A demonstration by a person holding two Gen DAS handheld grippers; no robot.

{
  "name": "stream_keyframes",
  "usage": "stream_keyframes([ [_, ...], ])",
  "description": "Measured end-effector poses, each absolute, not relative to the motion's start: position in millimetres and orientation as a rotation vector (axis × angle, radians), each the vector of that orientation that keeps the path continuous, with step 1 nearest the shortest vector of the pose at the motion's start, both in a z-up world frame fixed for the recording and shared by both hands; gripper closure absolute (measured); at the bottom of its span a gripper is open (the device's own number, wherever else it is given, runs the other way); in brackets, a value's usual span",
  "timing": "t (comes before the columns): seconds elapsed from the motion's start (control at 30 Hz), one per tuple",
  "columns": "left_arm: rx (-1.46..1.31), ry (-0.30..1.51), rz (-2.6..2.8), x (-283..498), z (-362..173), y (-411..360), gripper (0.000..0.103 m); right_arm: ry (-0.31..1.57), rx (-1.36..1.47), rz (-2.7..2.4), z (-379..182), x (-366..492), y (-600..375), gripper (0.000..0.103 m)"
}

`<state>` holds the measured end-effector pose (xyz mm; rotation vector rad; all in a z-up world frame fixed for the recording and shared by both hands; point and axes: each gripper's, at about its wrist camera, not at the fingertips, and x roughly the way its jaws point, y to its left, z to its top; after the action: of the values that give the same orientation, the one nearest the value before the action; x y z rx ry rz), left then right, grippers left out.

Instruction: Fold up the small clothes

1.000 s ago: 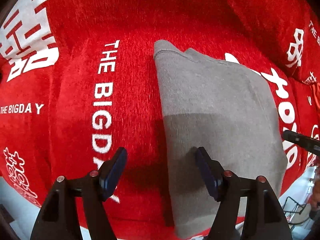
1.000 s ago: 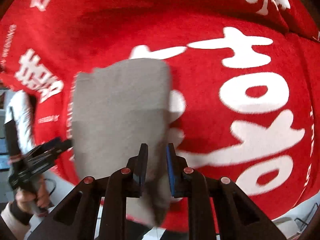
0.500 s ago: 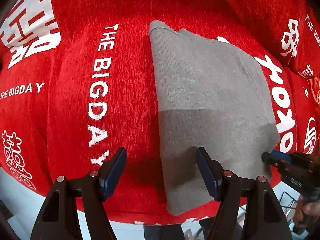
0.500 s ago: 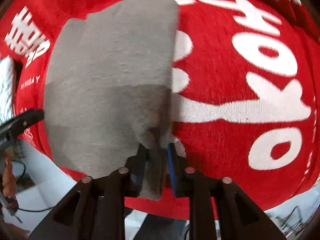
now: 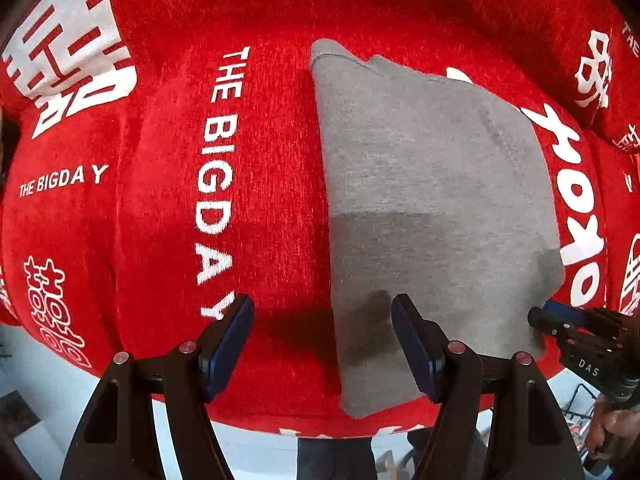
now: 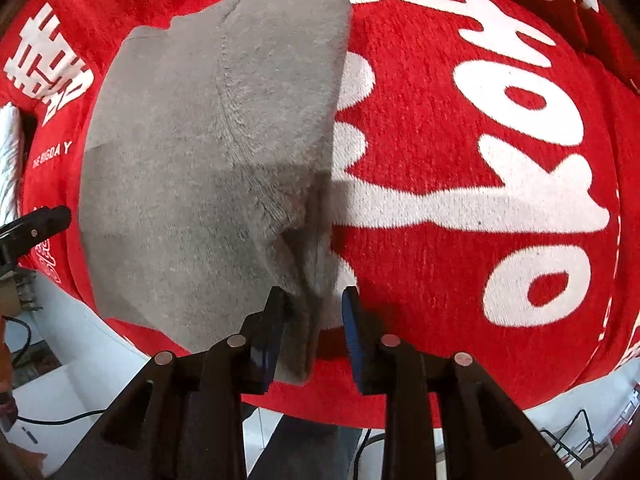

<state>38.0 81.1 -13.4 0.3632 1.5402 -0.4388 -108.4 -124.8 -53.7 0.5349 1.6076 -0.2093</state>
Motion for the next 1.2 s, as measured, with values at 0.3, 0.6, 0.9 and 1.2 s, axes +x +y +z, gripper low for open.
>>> stream_keyframes([
  [0.3,0.401,1.547,-0.452,26,-1,80,0.031,1.582,0.577,-0.236,-18,-117,-135,0.070],
  [0.6,0.431,1.547,-0.457,5,22,77,0.031,1.569,0.616,-0.244,17,-120,-123,0.069],
  [0.9,0.470,1.541,-0.417,-6,52,90,0.031,1.537,0.602,-0.238,59,-109,-111,0.057],
  [1.2,0.427,1.513,-0.382,8,82,97,0.031,1.491,0.549,-0.262,89,-85,-106,0.030],
])
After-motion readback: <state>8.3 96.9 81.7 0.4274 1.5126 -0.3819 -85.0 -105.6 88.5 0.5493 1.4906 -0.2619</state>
